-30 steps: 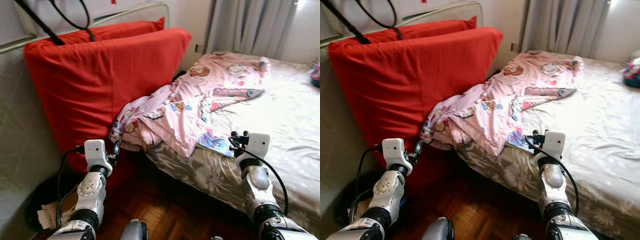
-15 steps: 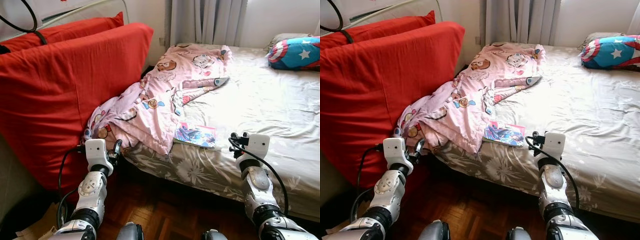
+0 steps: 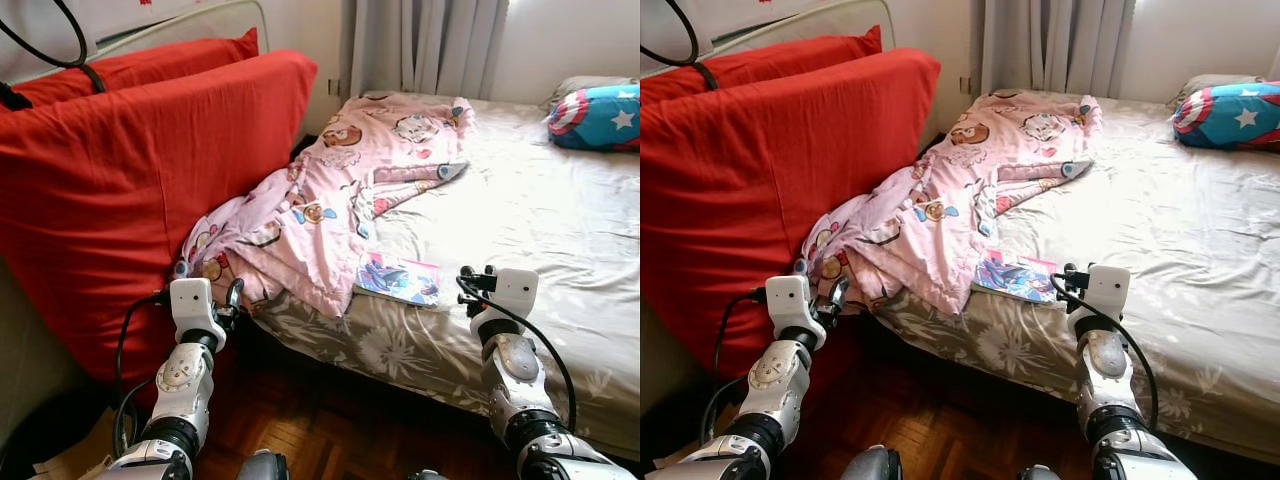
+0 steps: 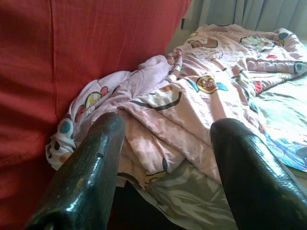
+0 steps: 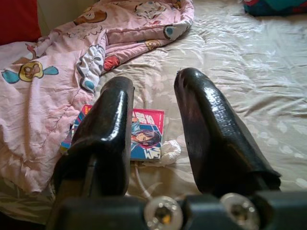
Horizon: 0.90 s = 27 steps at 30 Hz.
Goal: Clean up the room
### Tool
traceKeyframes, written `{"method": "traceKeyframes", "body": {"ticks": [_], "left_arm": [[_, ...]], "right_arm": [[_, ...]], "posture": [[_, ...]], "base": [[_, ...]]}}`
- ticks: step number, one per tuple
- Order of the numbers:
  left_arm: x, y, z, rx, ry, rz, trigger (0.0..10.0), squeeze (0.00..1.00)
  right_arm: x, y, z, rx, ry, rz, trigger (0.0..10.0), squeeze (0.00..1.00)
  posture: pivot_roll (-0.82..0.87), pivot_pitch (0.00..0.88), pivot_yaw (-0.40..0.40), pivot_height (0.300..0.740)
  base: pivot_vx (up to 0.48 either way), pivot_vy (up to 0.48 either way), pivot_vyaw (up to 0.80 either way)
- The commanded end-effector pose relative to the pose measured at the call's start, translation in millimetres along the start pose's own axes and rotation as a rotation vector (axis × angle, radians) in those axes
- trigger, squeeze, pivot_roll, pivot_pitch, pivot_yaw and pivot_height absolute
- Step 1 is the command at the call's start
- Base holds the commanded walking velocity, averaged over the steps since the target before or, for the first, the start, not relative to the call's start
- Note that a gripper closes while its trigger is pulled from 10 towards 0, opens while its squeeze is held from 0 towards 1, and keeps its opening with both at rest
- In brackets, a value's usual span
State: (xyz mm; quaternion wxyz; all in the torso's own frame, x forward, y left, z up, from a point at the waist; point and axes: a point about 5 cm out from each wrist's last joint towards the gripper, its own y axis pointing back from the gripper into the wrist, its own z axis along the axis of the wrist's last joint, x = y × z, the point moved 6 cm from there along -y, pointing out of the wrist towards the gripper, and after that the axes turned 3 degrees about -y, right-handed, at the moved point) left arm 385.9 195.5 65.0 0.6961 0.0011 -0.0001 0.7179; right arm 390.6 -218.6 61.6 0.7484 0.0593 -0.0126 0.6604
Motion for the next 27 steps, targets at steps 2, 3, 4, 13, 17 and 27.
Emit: {"method": "traceKeyframes", "body": {"ticks": [2, 3, 4, 13, 17, 27], "left_arm": [[2.8, 0.3, -0.5, 0.006, 0.005, 0.009, 10.0, 0.0], [2.8, 0.3, -0.5, 0.006, 0.006, 0.009, 10.0, 0.0], [2.8, 0.3, -0.4, 0.005, 0.006, 0.008, 10.0, 0.0], [2.4, 0.2, -0.3, 0.005, 0.003, 0.005, 10.0, 0.0], [1.8, 0.2, -0.4, 0.006, 0.003, 0.003, 10.0, 0.0], [1.2, 1.8, -2.9, 0.012, 0.004, 0.0, 10.0, 0.0]], "right_arm": [[1.2, -0.8, -1.9, 0.015, -0.008, 0.001, 10.0, 0.0], [1.1, -0.4, -2.8, 0.017, -0.008, 0.0, 10.0, 0.0], [1.1, -0.3, -3.2, 0.018, -0.008, 0.0, 10.0, 0.0], [1.1, 0.8, -5.9, 0.026, -0.01, -0.001, 10.0, 0.0], [0.8, 1.2, -7.0, 0.031, -0.009, -0.002, 10.0, 0.0], [2.4, 3.2, -13.4, 0.054, -0.004, 0.003, 10.0, 0.0]], "posture": [[-0.06, 0.0, 0.061, 0.633], [-0.06, 0.0, 0.061, 0.633], [-0.06, 0.0, 0.063, 0.633], [-0.06, 0.0, 0.063, 0.633], [-0.06, 0.0, 0.063, 0.633], [-0.06, 0.0, 0.066, 0.633]], "base": [[0.341, 0.0, 0.0], [0.341, 0.0, 0.0], [0.341, 0.0, 0.0], [0.345, 0.0, 0.0], [0.352, 0.0, 0.0], [0.351, 0.0, 0.0]]}}
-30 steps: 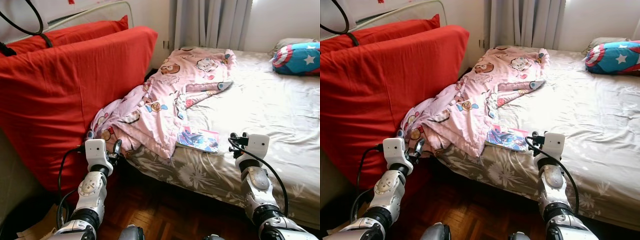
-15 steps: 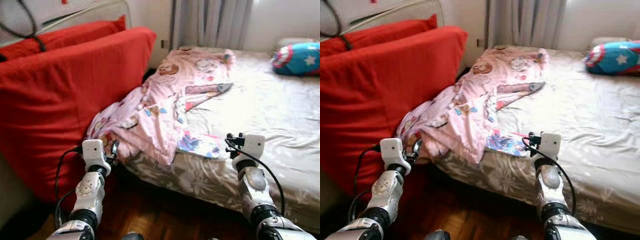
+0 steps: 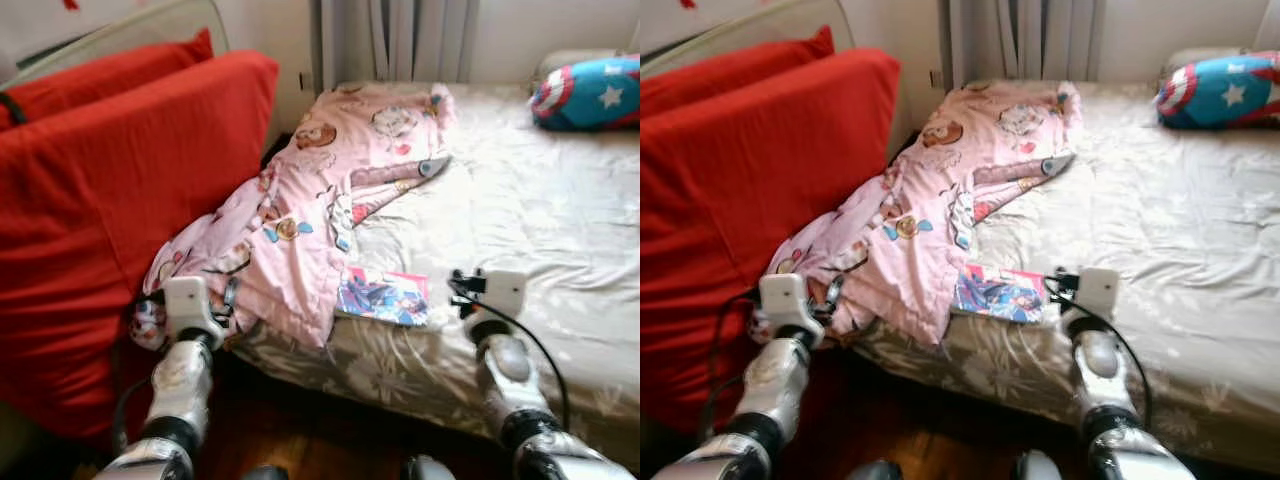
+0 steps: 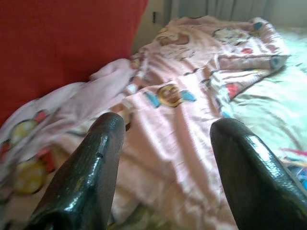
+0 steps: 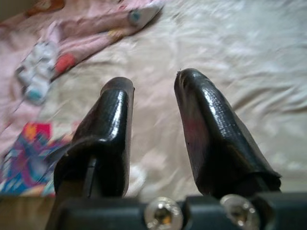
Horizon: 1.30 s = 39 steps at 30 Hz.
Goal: Clean up the room
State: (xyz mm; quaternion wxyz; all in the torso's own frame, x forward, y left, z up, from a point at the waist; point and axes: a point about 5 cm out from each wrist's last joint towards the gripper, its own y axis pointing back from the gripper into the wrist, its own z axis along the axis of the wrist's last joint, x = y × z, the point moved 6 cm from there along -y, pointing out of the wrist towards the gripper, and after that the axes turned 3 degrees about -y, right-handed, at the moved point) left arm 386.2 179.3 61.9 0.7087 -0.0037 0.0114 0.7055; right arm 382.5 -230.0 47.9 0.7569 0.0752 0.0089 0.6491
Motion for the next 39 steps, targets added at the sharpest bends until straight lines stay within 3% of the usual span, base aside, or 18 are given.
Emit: {"method": "traceKeyframes", "body": {"ticks": [1, 10, 15, 18, 31, 39], "left_arm": [[17.3, 2.5, 0.0, 0.004, -0.019, 0.034, 10.0, 0.0], [19.4, 11.5, -11.4, 0.029, -0.026, 0.029, 10.0, 0.0], [22.2, 24.1, -23.0, 0.047, -0.032, 0.022, 10.0, 0.0], [22.9, 29.4, -26.9, 0.051, -0.032, 0.022, 10.0, 0.0], [32.1, 52.9, -37.2, 0.044, -0.028, 0.068, 10.0, 0.0], [37.3, 69.3, -37.3, 0.028, -0.036, 0.098, 10.0, 0.0]], "right_arm": [[16.4, -1.5, -2.1, 0.01, -0.014, 0.036, 10.0, 0.0], [22.3, -2.6, -10.2, 0.067, -0.065, 0.059, 10.0, 0.0], [44.7, -5.6, -11.0, 0.099, -0.042, 0.137, 10.0, 0.0], [49.7, -5.1, -13.6, 0.113, -0.035, 0.152, 10.0, 0.0], [46.0, 8.3, -45.6, 0.235, -0.07, 0.148, 10.0, 0.0], [54.7, 20.2, -70.6, 0.339, -0.127, 0.142, 10.0, 0.0]], "posture": [[-0.06, 0.0, 0.066, 0.633], [-0.07, 0.0, 0.079, 0.633], [-0.06, 0.016, 0.082, 0.633], [-0.06, 0.034, 0.072, 0.633], [0.0, 0.105, 0.01, 0.633], [0.09, 0.147, -0.01, 0.633]], "base": [[0.352, 0.0, 0.0], [0.352, 0.0, 0.0], [0.34, 0.0, 0.0], [0.313, 0.0, 0.0], [0.108, 0.0, 0.0], [0.0, 0.0, 0.0]]}}
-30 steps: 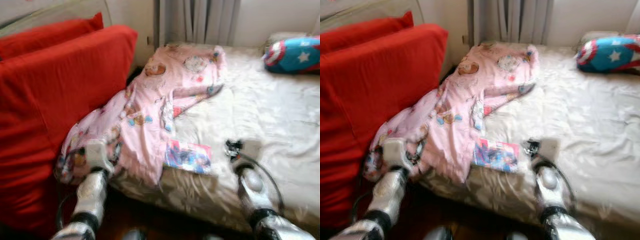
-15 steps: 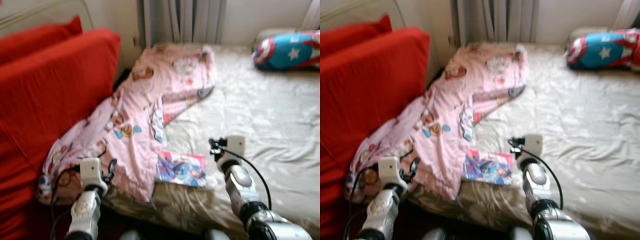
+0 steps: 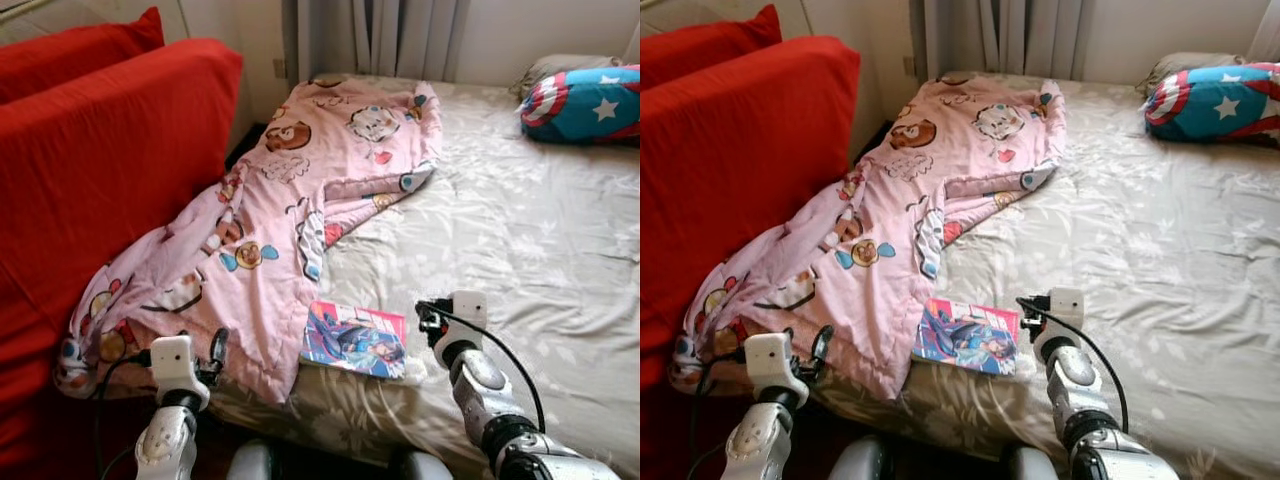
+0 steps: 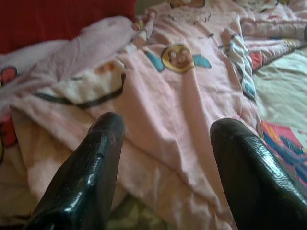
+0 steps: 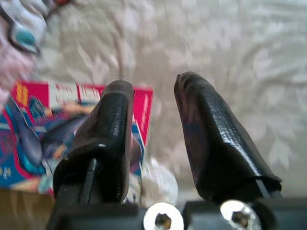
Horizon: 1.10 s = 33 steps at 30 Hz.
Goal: Clean up the room
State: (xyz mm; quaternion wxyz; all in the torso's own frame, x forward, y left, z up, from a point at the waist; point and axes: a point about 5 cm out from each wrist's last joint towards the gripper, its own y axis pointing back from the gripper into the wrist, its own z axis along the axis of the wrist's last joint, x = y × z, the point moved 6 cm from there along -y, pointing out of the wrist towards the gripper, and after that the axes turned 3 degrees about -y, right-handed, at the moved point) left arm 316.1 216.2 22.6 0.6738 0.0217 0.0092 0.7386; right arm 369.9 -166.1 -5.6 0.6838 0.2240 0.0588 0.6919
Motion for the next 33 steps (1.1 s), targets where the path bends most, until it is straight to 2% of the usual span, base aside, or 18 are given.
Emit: {"method": "traceKeyframes", "body": {"ticks": [1, 4, 5, 6, 9, 15, 16, 22, 23, 26, 33], "left_arm": [[-0.3, 5.7, 4.3, -0.014, -0.003, 0.001, 10.0, 0.0], [0.1, 8.6, 5.4, -0.017, -0.005, 0.001, 10.0, 0.0], [0.2, 11.5, 5.6, -0.015, -0.007, 0.001, 10.0, 0.0], [-0.8, 14.9, 4.5, -0.006, -0.012, -0.007, 10.0, 0.0], [-1.6, 17.2, 3.6, 0.0, -0.014, -0.013, 10.0, 0.0], [-1.7, 22.6, 6.6, 0.011, -0.032, -0.042, 10.0, 0.0], [-1.1, 22.5, 8.2, 0.013, -0.042, -0.049, 10.0, 0.0], [0.9, 24.9, 10.8, 0.017, -0.055, -0.056, 10.0, 0.0], [5.0, 34.1, 9.5, 0.037, -0.065, -0.052, 10.0, 0.0], [7.4, 43.6, 7.7, 0.059, -0.078, -0.053, 10.0, 0.0], [16.4, 53.3, 10.7, 0.078, -0.103, -0.049, 10.0, 0.0]], "right_arm": [[3.7, 4.8, -26.8, 0.085, -0.053, -0.016, 10.0, 0.0], [6.6, 5.8, -32.1, 0.101, -0.056, -0.015, 10.0, 0.0], [8.7, 6.7, -36.8, 0.116, -0.057, -0.017, 10.0, 0.17], [10.0, 7.3, -39.9, 0.124, -0.062, -0.021, 10.0, 1.0], [10.5, 7.7, -41.6, 0.129, -0.067, -0.025, 10.0, 1.0], [-0.7, 12.3, -49.7, 0.141, -0.109, -0.081, 10.0, 0.98], [-4.3, 13.3, -50.9, 0.144, -0.11, -0.093, 10.0, 0.0], [-9.2, 15.0, -52.8, 0.146, -0.111, -0.11, 10.0, 0.0], [-13.8, 16.9, -54.5, 0.142, -0.121, -0.13, 10.0, 0.0], [-15.8, 18.8, -57.7, 0.146, -0.123, -0.141, 10.0, 0.0], [-15.3, 18.6, -57.3, 0.141, -0.12, -0.145, 10.0, 0.0]], "posture": [[0.13, 0.162, 0.001, 0.633], [0.13, 0.162, 0.004, 0.633], [0.14, 0.167, 0.015, 0.633], [0.14, 0.179, 0.034, 0.633], [0.14, 0.179, 0.034, 0.633], [0.13, 0.191, 0.068, 0.633], [0.14, 0.214, 0.081, 0.633], [0.15, 0.244, 0.095, 0.633], [0.17, 0.271, 0.111, 0.633], [0.18, 0.277, 0.117, 0.633], [0.2, 0.299, 0.143, 0.633]], "base": [[0.0, 0.0, 0.0], [0.0, 0.0, 0.0], [0.0, 0.0, 0.0], [0.0, 0.0, 0.0], [0.0, 0.0, 0.0], [0.0, 0.0, 0.0], [0.0, 0.0, 0.0], [0.0, 0.0, 0.0], [0.0, 0.0, 0.0], [0.0, 0.0, 0.0], [0.0, 0.0, 0.0]]}}
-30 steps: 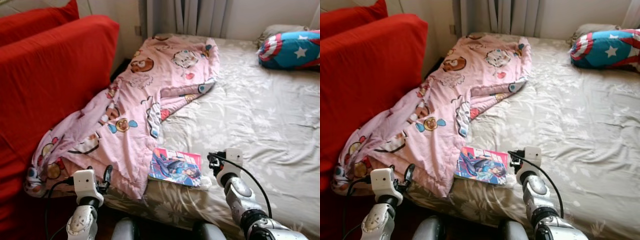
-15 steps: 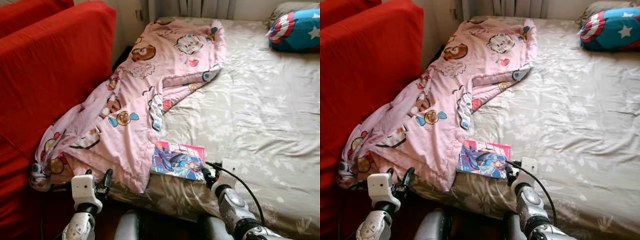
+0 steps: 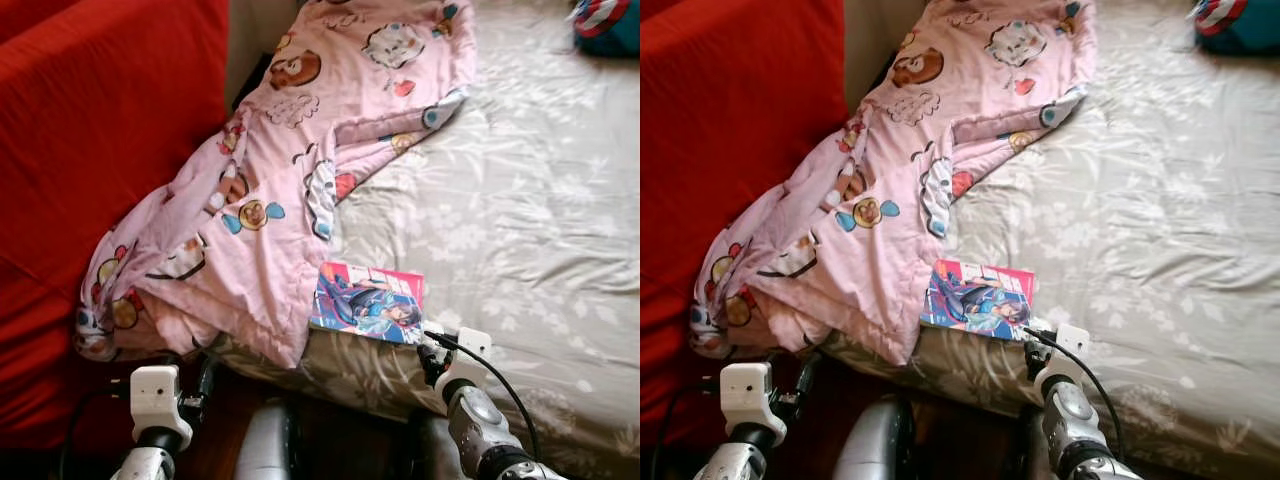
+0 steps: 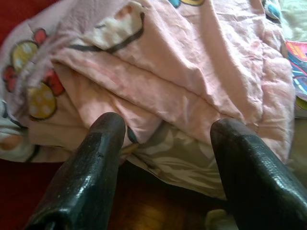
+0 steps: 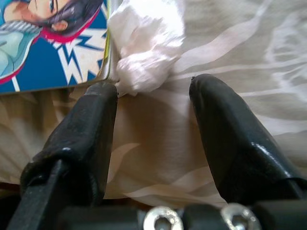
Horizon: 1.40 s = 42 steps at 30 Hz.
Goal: Clean up the room
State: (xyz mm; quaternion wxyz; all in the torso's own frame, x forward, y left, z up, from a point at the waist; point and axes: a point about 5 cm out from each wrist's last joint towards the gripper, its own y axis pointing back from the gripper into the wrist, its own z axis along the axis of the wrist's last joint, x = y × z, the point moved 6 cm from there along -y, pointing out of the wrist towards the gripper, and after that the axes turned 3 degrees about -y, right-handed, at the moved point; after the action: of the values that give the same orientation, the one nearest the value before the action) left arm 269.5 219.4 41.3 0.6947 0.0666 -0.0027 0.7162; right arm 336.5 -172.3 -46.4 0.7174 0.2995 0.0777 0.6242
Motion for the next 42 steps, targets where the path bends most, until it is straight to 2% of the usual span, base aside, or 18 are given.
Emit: {"method": "traceKeyframes", "body": {"ticks": [1, 7, 12, 23, 24, 25, 33, 42], "left_arm": [[8.3, 8.0, -6.6, 0.041, -0.022, 0.009, 10.0, 0.0], [9.5, 13.4, -4.3, 0.063, -0.036, 0.001, 10.0, 0.0], [9.2, 15.8, -2.3, 0.068, -0.042, -0.002, 10.0, 0.0], [7.9, 20.1, -1.3, 0.081, -0.039, -0.001, 10.0, 0.0], [7.8, 21.2, -1.4, 0.083, -0.039, -0.001, 10.0, 0.0], [7.9, 21.6, -1.5, 0.084, -0.039, -0.002, 10.0, 0.0], [7.9, 21.5, -2.1, 0.091, -0.041, 0.0, 10.0, 0.0], [7.0, 17.2, -2.3, 0.091, -0.033, 0.008, 10.0, 0.0]], "right_arm": [[-0.4, 2.1, -8.8, 0.015, -0.003, -0.009, 10.0, 0.0], [-0.8, 0.0, 8.1, -0.05, -0.032, -0.009, 10.0, 0.0], [1.3, -1.5, 23.9, -0.109, -0.014, 0.004, 10.0, 0.0], [6.7, -2.0, 19.9, -0.09, 0.001, 0.017, 10.0, 0.0], [7.9, -2.0, 17.9, -0.081, 0.002, 0.019, 3.3, 0.0], [8.6, -1.9, 16.9, -0.078, 0.002, 0.021, 0.2, 0.0], [11.6, -1.3, 11.5, -0.063, -0.001, 0.031, 0.0, 0.0], [7.1, -0.9, 11.0, -0.061, -0.001, 0.022, 0.0, 0.0]], "posture": [[0.21, 0.299, 0.146, 0.633], [0.22, 0.303, 0.158, 0.633], [0.22, 0.309, 0.156, 0.633], [0.23, 0.316, 0.157, 0.633], [0.23, 0.317, 0.158, 0.633], [0.23, 0.318, 0.16, 0.633], [0.23, 0.315, 0.161, 0.633], [0.22, 0.303, 0.156, 0.633]], "base": [[0.0, 0.0, 0.0], [0.0, 0.0, 0.0], [0.0, 0.0, 0.0], [0.0, 0.0, 0.0], [0.0, 0.0, 0.0], [0.0, 0.0, 0.0], [0.0, 0.0, 0.0], [0.0, 0.0, 0.0]]}}
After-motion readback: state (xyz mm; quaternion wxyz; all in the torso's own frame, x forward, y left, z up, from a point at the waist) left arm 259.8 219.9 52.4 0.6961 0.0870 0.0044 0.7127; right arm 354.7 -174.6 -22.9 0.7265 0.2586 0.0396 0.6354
